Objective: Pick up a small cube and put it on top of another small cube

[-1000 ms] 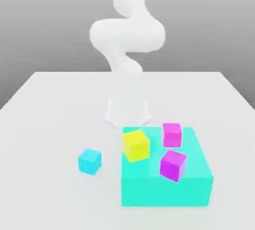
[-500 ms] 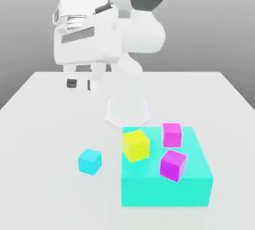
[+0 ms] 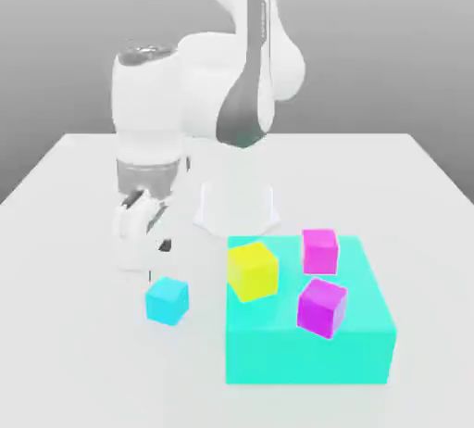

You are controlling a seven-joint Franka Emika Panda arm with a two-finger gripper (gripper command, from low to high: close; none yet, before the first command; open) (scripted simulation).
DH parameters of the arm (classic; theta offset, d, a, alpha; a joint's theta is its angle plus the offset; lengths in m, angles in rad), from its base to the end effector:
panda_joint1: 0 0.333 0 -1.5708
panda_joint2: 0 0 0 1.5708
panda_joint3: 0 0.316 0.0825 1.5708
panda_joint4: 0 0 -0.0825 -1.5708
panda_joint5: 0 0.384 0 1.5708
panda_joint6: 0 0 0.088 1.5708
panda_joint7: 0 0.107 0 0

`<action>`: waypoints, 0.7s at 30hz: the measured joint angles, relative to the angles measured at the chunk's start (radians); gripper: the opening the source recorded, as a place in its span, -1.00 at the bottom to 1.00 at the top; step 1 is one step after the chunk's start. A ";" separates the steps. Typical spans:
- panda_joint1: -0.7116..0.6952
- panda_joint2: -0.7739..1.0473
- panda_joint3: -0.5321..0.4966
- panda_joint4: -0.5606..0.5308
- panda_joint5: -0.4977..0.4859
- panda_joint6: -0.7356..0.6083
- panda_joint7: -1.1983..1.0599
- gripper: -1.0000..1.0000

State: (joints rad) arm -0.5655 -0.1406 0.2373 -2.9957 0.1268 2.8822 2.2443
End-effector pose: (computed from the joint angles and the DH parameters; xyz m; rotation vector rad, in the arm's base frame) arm 0.2942 -0.1130 0.2068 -0.6887 3.0434 -0.0213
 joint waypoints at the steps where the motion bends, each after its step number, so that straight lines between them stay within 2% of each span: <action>1: -0.011 0.026 0.003 -0.009 -0.006 0.022 0.029 0.00; 5: -0.019 0.164 -0.029 0.003 -0.098 0.135 0.110 0.00; 7: 0.041 0.236 -0.108 0.015 -0.166 0.195 0.157 0.00; 9: 0.121 0.307 -0.188 0.026 -0.174 0.254 0.166 0.00; 10: 0.153 0.343 -0.217 0.032 -0.170 0.284 0.165 -1.00; 17: 0.165 0.352 -0.228 0.033 -0.170 0.294 0.165 -1.00; 21: 0.101 0.234 -0.149 0.014 -0.111 0.195 0.119 -1.00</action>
State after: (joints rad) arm -0.4647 0.0933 0.0879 -2.9814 0.0159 3.0772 2.3634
